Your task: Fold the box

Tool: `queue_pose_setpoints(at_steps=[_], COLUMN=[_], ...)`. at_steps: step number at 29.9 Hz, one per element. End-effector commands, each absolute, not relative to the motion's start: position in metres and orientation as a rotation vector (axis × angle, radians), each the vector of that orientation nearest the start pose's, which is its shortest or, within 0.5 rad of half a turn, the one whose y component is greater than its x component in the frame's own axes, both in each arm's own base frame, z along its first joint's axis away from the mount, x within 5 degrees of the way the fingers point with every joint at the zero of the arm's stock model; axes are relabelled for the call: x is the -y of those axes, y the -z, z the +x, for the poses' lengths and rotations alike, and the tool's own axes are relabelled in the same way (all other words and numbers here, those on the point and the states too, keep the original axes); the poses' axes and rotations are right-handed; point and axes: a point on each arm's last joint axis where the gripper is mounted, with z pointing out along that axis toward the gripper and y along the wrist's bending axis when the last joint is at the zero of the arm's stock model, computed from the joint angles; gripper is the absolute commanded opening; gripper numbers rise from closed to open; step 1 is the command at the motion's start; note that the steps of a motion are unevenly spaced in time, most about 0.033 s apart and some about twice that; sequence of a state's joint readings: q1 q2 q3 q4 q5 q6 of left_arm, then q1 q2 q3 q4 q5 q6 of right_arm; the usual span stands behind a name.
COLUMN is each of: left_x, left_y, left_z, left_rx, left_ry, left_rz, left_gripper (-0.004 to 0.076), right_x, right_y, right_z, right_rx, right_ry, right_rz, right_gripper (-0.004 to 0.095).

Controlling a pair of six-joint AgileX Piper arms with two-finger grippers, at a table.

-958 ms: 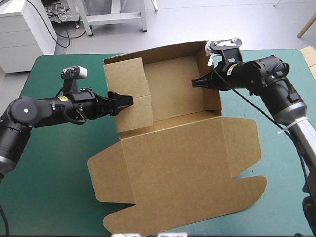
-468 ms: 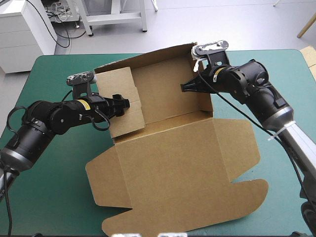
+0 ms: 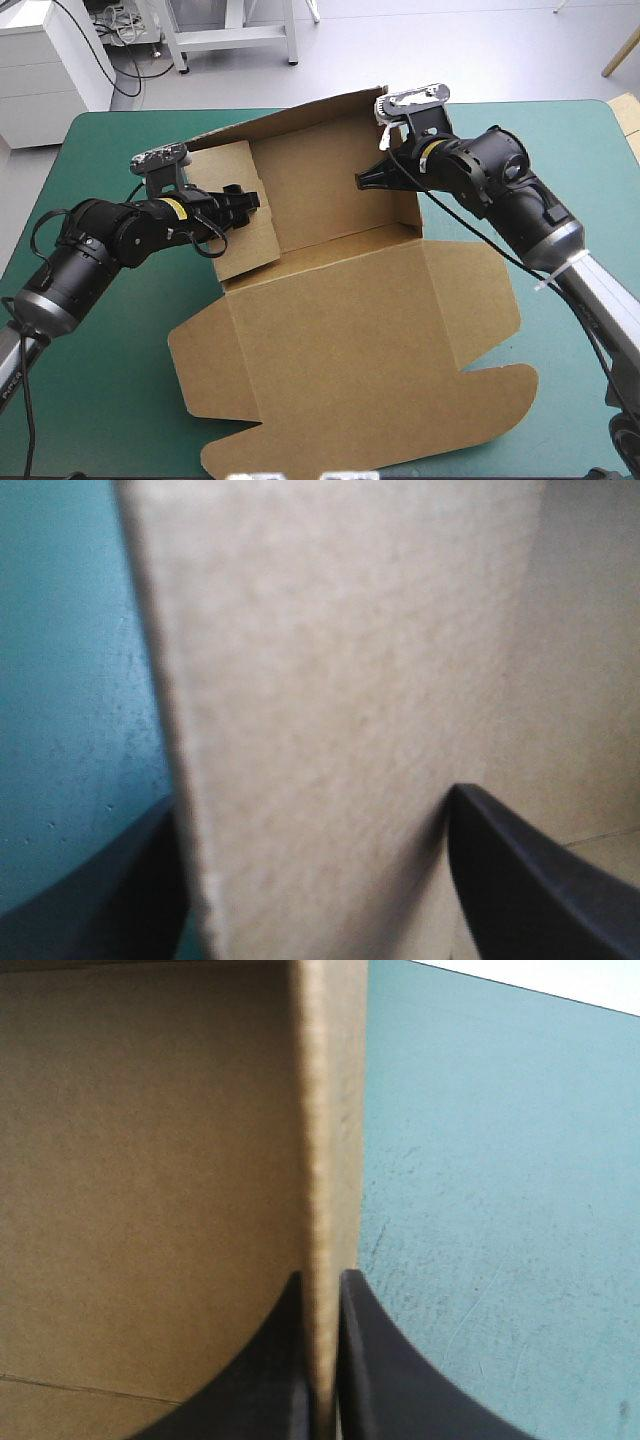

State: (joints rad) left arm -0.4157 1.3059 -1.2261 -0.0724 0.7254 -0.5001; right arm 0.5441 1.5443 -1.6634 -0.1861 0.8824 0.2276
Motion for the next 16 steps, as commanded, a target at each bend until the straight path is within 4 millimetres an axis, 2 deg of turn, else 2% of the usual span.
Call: queue_pose_setpoints(at_steps=[1, 3, 7, 10, 13, 16], left_x=[0.122, 0.125, 0.127, 0.130, 0.136, 0.145], left_y=[-0.386, -0.380, -0.376, -0.385, -0.395, -0.399], left_z=[0.258, 0.262, 0.267, 0.272, 0.286, 0.307], left_rx=[-2.250, -2.271, -2.325, -2.350, -2.371, -2.419], left_ry=[0.607, 0.565, 0.523, 0.498, 0.451, 0.411], left_rz=[-0.115, -0.043, 0.009, 0.052, 0.138, 0.172], left_gripper=[0.0279, -0.0008, -0.0008, -0.0008, -0.0008, -0.0008], right_x=[-0.167, -0.167, -0.163, -0.156, -0.151, -0.146], right_y=[-0.455, -0.454, -0.451, -0.447, -0.444, -0.428], right_z=[0.289, 0.288, 0.288, 0.289, 0.295, 0.310], right_rx=[-2.051, -2.061, -2.114, -2.157, -2.172, -2.252], right_ry=[-0.311, -0.314, -0.301, -0.258, -0.236, -0.215], right_rz=[-0.373, -0.365, -0.311, -0.275, -0.253, -0.216], right_gripper=[-0.0010, -0.0010, -0.0010, -0.0010, -0.0012, -0.0012])
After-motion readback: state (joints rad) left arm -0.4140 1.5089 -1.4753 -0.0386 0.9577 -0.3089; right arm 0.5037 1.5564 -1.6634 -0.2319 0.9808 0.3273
